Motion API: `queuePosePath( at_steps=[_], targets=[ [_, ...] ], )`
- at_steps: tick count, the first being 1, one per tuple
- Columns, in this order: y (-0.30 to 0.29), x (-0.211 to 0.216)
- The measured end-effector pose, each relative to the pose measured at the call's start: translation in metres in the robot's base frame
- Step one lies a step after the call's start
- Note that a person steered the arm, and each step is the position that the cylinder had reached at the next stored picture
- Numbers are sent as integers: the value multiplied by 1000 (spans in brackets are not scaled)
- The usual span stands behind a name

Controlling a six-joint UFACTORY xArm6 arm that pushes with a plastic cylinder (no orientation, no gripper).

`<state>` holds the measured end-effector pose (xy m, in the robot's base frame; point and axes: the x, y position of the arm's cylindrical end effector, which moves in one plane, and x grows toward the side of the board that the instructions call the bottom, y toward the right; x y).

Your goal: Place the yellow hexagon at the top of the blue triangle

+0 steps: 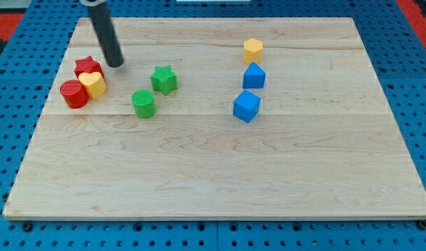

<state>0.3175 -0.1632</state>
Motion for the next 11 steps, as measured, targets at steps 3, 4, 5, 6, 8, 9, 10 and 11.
queuePosePath(
  at_steps=[3, 4, 5, 6, 8, 9, 10, 11],
  targets=[
    [229, -29],
    [267, -51],
    [323, -85],
    [374, -56],
    [252, -35],
    [311, -24],
    [337, 4],
    [276, 5]
  ],
)
